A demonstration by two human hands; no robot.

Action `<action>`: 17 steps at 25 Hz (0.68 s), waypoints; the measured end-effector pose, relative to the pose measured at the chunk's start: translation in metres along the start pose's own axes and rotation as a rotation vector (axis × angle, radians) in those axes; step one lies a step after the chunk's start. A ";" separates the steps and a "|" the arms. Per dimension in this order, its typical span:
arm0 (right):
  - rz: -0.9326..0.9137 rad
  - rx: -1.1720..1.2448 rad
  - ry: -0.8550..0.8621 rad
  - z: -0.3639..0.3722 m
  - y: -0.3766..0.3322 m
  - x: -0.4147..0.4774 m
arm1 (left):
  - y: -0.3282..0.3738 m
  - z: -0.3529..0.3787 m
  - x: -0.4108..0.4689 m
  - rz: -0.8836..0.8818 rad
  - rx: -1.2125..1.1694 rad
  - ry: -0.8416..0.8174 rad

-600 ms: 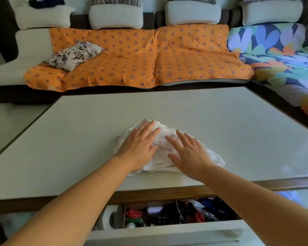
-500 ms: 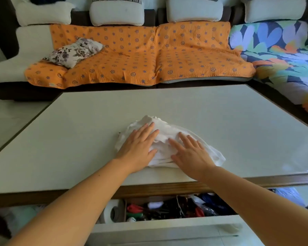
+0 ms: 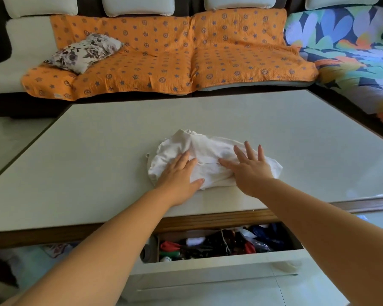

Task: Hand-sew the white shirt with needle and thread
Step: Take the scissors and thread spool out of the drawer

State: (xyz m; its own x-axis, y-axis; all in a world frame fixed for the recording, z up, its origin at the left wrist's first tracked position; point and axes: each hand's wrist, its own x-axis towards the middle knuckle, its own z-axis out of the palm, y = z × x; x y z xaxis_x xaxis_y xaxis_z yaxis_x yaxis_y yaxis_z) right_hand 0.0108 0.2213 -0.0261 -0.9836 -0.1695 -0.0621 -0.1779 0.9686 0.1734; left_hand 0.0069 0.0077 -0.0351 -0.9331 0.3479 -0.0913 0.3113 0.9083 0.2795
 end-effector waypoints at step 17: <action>-0.338 0.113 -0.419 0.018 -0.073 -0.094 | 0.010 0.021 -0.096 0.311 0.043 -0.217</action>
State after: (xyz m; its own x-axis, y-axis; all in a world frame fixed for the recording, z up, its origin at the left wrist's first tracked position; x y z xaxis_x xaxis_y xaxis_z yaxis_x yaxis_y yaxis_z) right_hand 0.1170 0.1701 -0.0502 -0.7716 -0.4101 -0.4862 -0.4544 0.8903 -0.0297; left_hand 0.1033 -0.0116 -0.0432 -0.7347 0.6451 -0.2098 0.5849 0.7591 0.2856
